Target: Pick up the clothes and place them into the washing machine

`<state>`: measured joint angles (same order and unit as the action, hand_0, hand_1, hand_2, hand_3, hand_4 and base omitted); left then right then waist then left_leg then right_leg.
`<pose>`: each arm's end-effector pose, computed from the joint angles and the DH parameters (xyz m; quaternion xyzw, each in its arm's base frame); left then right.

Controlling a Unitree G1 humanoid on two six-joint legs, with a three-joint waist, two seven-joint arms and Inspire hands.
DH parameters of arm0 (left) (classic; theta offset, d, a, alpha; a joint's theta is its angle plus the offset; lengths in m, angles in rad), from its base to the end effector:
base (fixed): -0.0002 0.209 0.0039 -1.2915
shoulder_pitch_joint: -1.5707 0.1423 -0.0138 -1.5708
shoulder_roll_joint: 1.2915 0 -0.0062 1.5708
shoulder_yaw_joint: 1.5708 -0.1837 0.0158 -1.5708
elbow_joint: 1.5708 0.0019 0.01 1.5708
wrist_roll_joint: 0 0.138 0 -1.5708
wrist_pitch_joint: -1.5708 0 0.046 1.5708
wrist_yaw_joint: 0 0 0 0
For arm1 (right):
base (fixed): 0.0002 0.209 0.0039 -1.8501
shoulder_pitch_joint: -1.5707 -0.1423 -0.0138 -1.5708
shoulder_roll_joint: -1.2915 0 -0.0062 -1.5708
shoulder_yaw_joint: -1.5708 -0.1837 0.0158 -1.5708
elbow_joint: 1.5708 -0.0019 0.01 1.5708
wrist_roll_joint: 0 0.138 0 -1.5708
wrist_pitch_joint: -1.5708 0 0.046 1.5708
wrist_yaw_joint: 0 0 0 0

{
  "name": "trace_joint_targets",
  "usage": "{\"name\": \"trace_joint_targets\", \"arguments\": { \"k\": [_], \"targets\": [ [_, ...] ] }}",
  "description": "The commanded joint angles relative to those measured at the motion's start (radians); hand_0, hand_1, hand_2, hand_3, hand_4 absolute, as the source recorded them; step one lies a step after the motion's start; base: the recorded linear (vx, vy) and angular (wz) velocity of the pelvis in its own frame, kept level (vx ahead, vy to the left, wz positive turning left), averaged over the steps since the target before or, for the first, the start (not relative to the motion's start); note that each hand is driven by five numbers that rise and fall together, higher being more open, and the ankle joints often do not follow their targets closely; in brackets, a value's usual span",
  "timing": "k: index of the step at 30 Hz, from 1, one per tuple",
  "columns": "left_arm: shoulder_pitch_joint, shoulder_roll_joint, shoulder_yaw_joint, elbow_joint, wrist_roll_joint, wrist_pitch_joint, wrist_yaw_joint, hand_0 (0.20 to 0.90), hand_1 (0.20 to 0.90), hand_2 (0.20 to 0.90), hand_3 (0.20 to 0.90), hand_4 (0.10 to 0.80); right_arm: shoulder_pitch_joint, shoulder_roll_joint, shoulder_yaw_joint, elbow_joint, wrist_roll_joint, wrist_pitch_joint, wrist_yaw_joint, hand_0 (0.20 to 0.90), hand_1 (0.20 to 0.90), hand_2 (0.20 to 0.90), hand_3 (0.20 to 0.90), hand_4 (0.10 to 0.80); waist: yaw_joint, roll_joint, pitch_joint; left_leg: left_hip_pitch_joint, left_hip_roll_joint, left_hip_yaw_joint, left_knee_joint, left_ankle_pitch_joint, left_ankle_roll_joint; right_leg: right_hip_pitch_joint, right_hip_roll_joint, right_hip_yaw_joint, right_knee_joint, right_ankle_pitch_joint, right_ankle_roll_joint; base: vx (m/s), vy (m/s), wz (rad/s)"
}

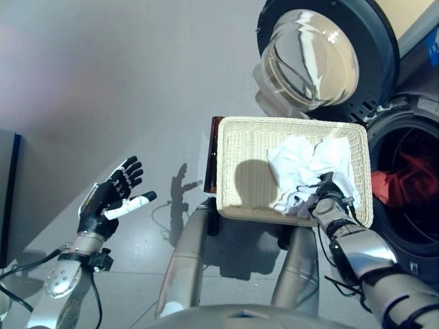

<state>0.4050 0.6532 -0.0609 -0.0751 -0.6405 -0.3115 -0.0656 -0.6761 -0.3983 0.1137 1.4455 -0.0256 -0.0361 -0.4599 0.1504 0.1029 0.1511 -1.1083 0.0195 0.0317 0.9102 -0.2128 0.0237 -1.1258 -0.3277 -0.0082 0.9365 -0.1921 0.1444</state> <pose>0.1185 0.2644 0.0421 -0.0029 0.0273 -0.0240 0.9993 0.2642 -0.2590 -0.0035 -0.2941 0.2955 -0.2724 0.8672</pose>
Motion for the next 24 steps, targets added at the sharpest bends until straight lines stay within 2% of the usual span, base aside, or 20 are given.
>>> {"name": "trace_joint_targets", "arguments": {
  "k": [1,3,6,15,16,19,24],
  "targets": [
    [-0.022,0.013,0.084,-0.052,-0.022,-0.089,0.019,0.900,0.900,0.900,0.900,0.800,0.031,-0.050,-0.063,-0.074,0.205,-0.123,-0.052,0.200,0.200,0.200,0.200,0.300,-0.017,-0.015,-0.016,0.008,0.033,-0.033,-0.159,0.071,-0.052,0.000,-0.014,0.060,-0.082,0.045,0.002,0.000,0.000,0.00],
    [-0.023,-0.003,0.083,-0.031,-0.031,-0.094,0.025,0.900,0.900,0.900,0.900,0.800,0.056,-0.042,-0.157,-0.164,0.429,-0.230,-0.033,0.200,0.200,0.200,0.200,0.300,-0.033,-0.026,-0.019,0.019,0.037,-0.030,-0.165,0.069,-0.053,0.010,-0.008,0.059,-0.092,0.044,0.002,0.036,0.000,-0.05],
    [-0.019,-0.021,0.077,-0.012,-0.049,-0.100,0.025,0.900,0.900,0.900,0.900,0.800,0.112,-0.007,-0.243,-0.231,0.663,-0.331,0.034,0.200,0.200,0.200,0.200,0.300,-0.051,-0.035,-0.020,0.040,0.044,-0.028,-0.178,0.068,-0.055,0.028,-0.005,0.057,-0.109,0.047,0.003,0.035,-0.001,-0.08],
    [-0.021,-0.055,0.042,0.024,-0.086,-0.091,0.004,0.900,0.900,0.900,0.900,0.800,0.159,0.048,-0.393,-0.336,1.104,-0.471,0.204,0.200,0.200,0.200,0.200,0.300,-0.078,-0.042,-0.024,0.084,0.057,-0.028,-0.183,0.056,-0.062,0.078,0.005,0.051,-0.134,0.035,-0.002,0.023,-0.013,-0.10],
    [-0.025,-0.075,0.038,0.021,-0.092,-0.090,0.005,0.900,0.900,0.900,0.900,0.800,0.164,0.083,-0.444,-0.388,1.203,-0.514,0.242,0.200,0.200,0.200,0.200,0.300,-0.081,-0.039,-0.025,0.093,0.059,-0.028,-0.185,0.055,-0.062,0.086,0.005,0.049,-0.136,0.032,-0.001,0.022,0.001,-0.07],
    [-0.026,-0.091,0.026,0.024,-0.094,-0.089,0.002,0.900,0.900,0.900,0.900,0.800,0.168,0.132,-0.517,-0.450,1.341,-0.580,0.286,0.200,0.200,0.200,0.200,0.300,-0.084,-0.035,-0.025,0.101,0.057,-0.028,-0.187,0.051,-0.062,0.098,0.005,0.049,-0.141,0.028,-0.001,0.008,-0.004,-0.09],
    [-0.032,-0.095,0.004,0.024,-0.100,-0.082,0.002,0.900,0.900,0.900,0.900,0.800,0.136,0.159,-0.578,-0.458,1.444,-0.638,0.285,0.200,0.200,0.200,0.200,0.300,-0.084,-0.027,-0.022,0.100,0.055,-0.026,-0.184,0.048,-0.060,0.102,0.007,0.048,-0.140,0.023,-0.004,0.000,0.000,-0.01]
  ]
}}
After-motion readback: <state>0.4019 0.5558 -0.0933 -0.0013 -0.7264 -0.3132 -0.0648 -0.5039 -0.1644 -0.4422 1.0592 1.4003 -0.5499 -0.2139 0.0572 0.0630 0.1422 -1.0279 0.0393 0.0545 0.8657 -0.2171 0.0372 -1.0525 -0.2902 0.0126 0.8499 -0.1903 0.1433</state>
